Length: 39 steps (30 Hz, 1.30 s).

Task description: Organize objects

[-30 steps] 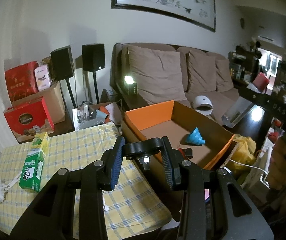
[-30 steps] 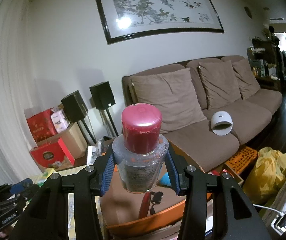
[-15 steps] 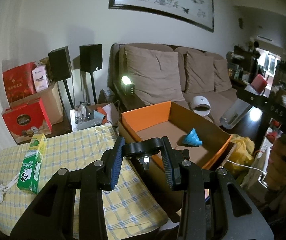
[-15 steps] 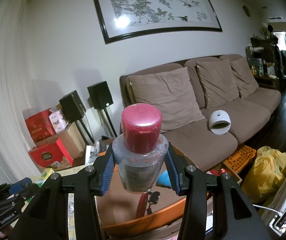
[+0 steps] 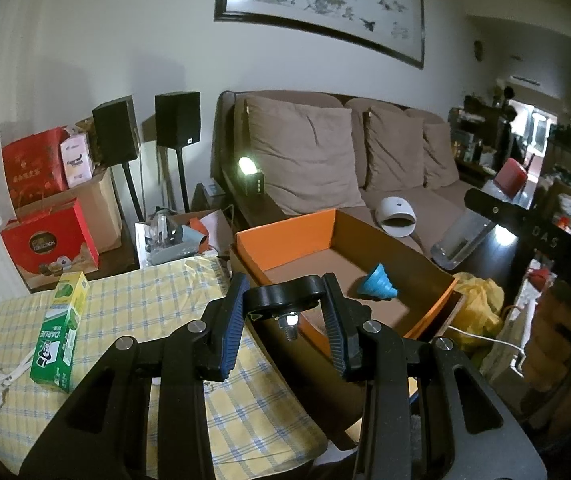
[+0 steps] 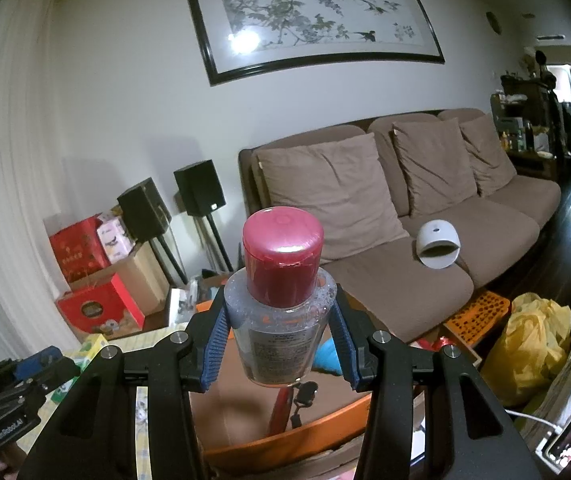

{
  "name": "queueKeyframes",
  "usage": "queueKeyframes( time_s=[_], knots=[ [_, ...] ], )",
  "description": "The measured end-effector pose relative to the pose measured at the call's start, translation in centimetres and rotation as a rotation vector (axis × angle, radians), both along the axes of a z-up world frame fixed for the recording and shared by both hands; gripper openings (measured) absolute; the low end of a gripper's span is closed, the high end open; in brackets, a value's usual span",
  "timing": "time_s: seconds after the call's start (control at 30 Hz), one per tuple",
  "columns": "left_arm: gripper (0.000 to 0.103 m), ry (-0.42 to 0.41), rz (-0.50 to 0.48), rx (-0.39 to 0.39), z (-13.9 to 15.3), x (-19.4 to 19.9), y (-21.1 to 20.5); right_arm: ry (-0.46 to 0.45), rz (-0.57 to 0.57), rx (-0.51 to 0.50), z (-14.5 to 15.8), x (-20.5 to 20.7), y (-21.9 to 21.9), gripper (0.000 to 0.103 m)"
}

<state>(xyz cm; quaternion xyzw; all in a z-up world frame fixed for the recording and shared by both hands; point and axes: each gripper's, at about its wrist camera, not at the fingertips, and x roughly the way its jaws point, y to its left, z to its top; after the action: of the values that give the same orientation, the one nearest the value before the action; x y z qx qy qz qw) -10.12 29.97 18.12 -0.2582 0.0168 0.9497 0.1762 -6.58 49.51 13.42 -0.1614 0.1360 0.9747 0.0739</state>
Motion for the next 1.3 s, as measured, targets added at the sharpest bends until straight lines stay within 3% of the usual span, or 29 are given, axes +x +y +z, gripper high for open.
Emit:
queueKeyframes(
  time_s=[1.3],
  knots=[
    [0.034, 0.035, -0.062, 0.01, 1.6, 0.5, 2.3, -0.004, 0.005, -0.003, -0.2, 0.0, 0.6, 0.048]
  ],
)
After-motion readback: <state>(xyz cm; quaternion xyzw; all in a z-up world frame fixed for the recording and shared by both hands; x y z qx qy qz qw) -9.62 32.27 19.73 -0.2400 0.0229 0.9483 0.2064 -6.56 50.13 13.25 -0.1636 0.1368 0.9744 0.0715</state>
